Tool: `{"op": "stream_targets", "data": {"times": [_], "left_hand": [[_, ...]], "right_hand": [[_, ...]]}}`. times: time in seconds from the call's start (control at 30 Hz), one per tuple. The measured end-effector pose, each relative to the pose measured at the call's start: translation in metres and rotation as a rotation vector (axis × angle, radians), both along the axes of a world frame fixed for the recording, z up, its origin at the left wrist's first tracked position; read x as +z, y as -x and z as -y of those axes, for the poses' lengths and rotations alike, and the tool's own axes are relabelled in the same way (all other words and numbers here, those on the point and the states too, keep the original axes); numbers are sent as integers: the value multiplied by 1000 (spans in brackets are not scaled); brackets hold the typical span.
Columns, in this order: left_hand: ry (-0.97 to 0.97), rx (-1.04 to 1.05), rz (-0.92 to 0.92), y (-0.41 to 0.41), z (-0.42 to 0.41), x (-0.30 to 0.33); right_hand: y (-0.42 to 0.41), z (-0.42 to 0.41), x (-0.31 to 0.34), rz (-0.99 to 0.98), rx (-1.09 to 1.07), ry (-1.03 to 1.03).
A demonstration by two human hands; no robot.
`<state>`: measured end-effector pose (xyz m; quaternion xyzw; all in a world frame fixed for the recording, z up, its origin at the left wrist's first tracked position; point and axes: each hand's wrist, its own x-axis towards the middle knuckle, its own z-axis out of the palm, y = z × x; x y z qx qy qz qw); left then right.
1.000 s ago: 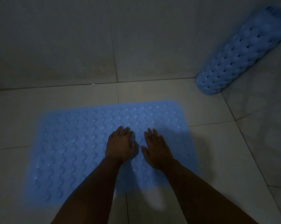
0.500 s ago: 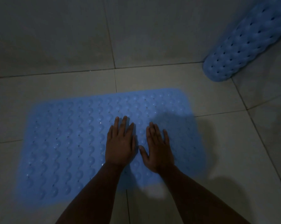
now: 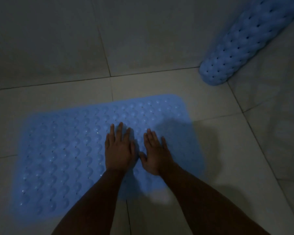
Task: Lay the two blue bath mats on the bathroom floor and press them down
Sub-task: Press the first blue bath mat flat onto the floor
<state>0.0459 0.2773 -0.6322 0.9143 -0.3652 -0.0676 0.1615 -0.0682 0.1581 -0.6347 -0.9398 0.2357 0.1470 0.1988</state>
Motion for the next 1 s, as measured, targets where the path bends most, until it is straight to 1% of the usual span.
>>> {"op": "stream_targets", "data": {"times": [0.1,0.13,0.17,0.27,0.37,0.43,0.5,0.57,0.63,0.73,0.8,0.9,1.0], "left_hand": [[11,24,-2,7,11,15],[13,10,-3,13,17,20],[9,-7,-2,17,23,23],[-36,-113,-41,35,48,24],[-25,-282,-102,61,78,10],[-33,-383,-81,79,91,-7],[-100,-434,-9,94,93,-26],[-131,-442,74,100,90,-37],[-121,-434,113,102,90,-40],[-106,-437,89,104,88,-42],[-96,-434,76,104,85,-44],[-112,-447,73,102,85,-45],[-110,-444,45,102,89,-45]], "right_hand": [[-21,33,40,-145,-51,-227],[-25,46,53,-140,-103,-286],[-29,58,63,-93,-170,-314],[-22,80,72,116,-395,-284],[4,96,65,262,-501,-184],[29,106,59,341,-570,-119],[55,110,52,393,-628,-94],[76,108,42,395,-641,-70],[88,109,30,390,-635,3],[97,108,19,416,-609,139],[102,109,16,418,-604,186],[106,112,16,399,-577,199],[109,115,21,366,-523,157]]}}
